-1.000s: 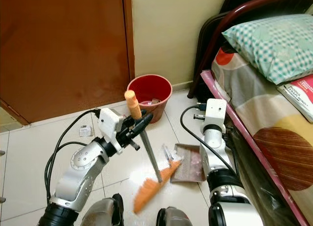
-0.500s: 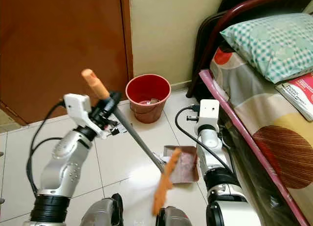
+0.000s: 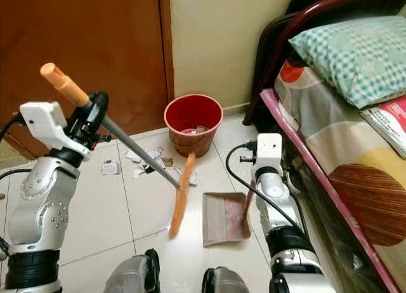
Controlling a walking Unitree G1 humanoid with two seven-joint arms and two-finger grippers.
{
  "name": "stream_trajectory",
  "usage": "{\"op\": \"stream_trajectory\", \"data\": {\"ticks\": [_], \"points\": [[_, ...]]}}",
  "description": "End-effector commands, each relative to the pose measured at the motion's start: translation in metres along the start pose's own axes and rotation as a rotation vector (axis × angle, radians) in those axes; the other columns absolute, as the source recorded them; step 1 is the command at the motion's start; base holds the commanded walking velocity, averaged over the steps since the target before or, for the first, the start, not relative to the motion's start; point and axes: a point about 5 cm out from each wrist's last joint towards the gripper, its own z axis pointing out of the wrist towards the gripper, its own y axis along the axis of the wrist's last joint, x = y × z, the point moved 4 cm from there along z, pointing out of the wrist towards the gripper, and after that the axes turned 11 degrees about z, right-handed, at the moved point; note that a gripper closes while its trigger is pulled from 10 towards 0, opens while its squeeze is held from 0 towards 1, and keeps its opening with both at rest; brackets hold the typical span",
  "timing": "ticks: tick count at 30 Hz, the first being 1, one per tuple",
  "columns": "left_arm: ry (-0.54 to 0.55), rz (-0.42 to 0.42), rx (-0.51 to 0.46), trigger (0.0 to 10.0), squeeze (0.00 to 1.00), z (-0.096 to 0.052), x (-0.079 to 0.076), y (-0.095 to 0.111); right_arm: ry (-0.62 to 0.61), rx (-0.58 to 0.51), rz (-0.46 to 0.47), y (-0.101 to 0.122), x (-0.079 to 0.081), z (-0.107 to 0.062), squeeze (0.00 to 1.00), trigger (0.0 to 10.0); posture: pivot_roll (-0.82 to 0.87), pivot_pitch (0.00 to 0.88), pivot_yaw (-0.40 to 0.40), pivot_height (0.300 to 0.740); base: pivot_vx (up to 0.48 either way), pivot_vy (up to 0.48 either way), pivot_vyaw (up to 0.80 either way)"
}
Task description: Sweep floor
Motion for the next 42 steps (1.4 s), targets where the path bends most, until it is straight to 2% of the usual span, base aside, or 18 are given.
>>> {"op": "stream_trajectory", "data": {"ticks": [1, 5, 8, 10, 11, 13, 15, 17, 19, 20, 22, 24, 27, 29, 30, 35, 37, 42], "points": [[-0.017, -0.005, 0.004, 10.0, 0.0, -0.003, -0.003, -0.003, -0.001, 0.046, -0.015, -0.01, -0.003, -0.004, 0.0, 10.0, 0.03, 0.164, -0.072, 0.74, 0.0, 0.0, 0.0], [-0.046, 0.121, 0.079, 10.0, 0.0, -0.011, -0.001, -0.026, 0.0, 0.049, -0.037, -0.009, -0.005, -0.005, 0.0, 10.0, 0.03, 0.151, -0.066, 0.74, 0.0, 0.0, 0.0], [-0.069, 0.147, 0.106, 10.0, 0.0, -0.013, -0.005, -0.035, -0.017, 0.052, -0.072, -0.008, -0.011, -0.005, 0.0, 10.0, 0.03, 0.149, -0.064, 0.74, 0.0, 0.0, 0.0], [-0.109, 0.187, 0.133, 10.0, 0.0, -0.013, -0.013, -0.044, -0.073, 0.032, -0.091, -0.002, -0.025, -0.005, 0.0, 10.0, 0.03, 0.147, -0.063, 0.74, 0.0, 0.0, 0.0], [-0.109, 0.187, 0.133, 10.0, 0.0, -0.013, -0.013, -0.044, -0.073, 0.032, -0.091, -0.002, -0.025, -0.005, 0.0, 10.0, 0.03, 0.147, -0.063, 0.74, 0.0, 0.0, 0.0], [-0.164, 0.202, 0.159, 10.0, 0.0, -0.013, -0.026, -0.054, -0.12, 0.003, -0.072, 0.006, -0.036, -0.004, 0.0, 10.0, 0.02, 0.143, -0.064, 0.74, 0.0, 0.0, 0.0], [-0.208, 0.187, 0.172, 10.0, 0.0, -0.014, -0.034, -0.058, -0.121, 0.002, -0.059, 0.007, -0.037, -0.003, 0.0, 10.0, 0.01, 0.141, -0.061, 0.74, 0.0, 0.0, 0.0], [-0.332, 0.174, 0.203, 10.0, 0.0, -0.023, -0.052, -0.065, -0.127, 0.0, -0.065, 0.008, -0.038, -0.004, 0.0, 10.0, 0.01, 0.141, -0.061, 0.74, 0.0, 0.0, 0.0], [-0.344, 0.183, 0.213, 10.0, 0.0, -0.026, -0.052, -0.068, -0.134, 0.001, -0.071, 0.008, -0.04, -0.004, 0.0, 10.0, 0.01, 0.141, -0.061, 0.74, 0.0, 0.0, 0.0], [-0.344, 0.191, 0.218, 10.0, 0.0, -0.027, -0.052, -0.07, -0.139, 0.001, -0.074, 0.008, -0.04, -0.005, 0.0, 10.0, 0.01, 0.141, -0.061, 0.74, 0.0, 0.0, 0.0], [-0.277, 0.275, 0.229, 10.0, 0.0, -0.026, -0.037, -0.075, -0.161, -0.012, -0.073, 0.009, -0.043, -0.005, 0.0, 10.0, 0.01, 0.139, -0.058, 0.74, 0.0, 0.0, 0.0], [-0.244, 0.309, 0.232, 10.0, 0.0, -0.024, -0.03, -0.077, -0.171, -0.021, -0.075, 0.01, -0.044, -0.006, 0.0, 10.0, 0.01, 0.138, -0.059, 0.74, 0.0, 0.0, 0.0], [-0.109, 0.378, 0.209, 10.0, 0.0, -0.015, -0.008, -0.071, -0.199, -0.062, -0.07, 0.017, -0.046, -0.005, 0.0, 10.0, 0.01, 0.137, -0.06, 0.74, 0.0, 0.0, 0.0], [-0.08, 0.389, 0.202, 10.0, 0.0, -0.012, -0.004, -0.069, -0.201, -0.071, -0.069, 0.019, -0.046, -0.005, 0.0, 10.0, 0.01, 0.137, -0.06, 0.74, 0.0, 0.0, 0.0], [-0.033, 0.405, 0.178, 10.0, 0.0, -0.004, 0.001, -0.063, -0.205, -0.091, -0.063, 0.024, -0.046, -0.003, 0.0, 10.0, 0.01, 0.135, -0.06, 0.74, 0.0, 0.0, 0.0], [-0.018, 0.385, 0.137, 10.0, 0.0, 0.014, -0.006, -0.054, -0.208, -0.103, -0.056, 0.028, -0.045, -0.001, 0.0, 10.0, 0.01, 0.131, -0.057, 0.74, 0.0, 0.0, 0.0], [-0.018, 0.385, 0.137, 10.0, 0.0, 0.014, -0.006, -0.054, -0.208, -0.103, -0.056, 0.028, -0.045, -0.001, 0.0, 10.0, 0.01, 0.131, -0.057, 0.74, 0.0, 0.0, 0.0], [-0.049, 0.356, 0.076, 10.0, 0.0, 0.032, -0.028, -0.045, -0.208, -0.105, -0.051, 0.027, -0.042, -0.002, 0.0, 10.0, 0.01, 0.126, -0.051, 0.74, 0.0, 0.0, 0.0]]}}
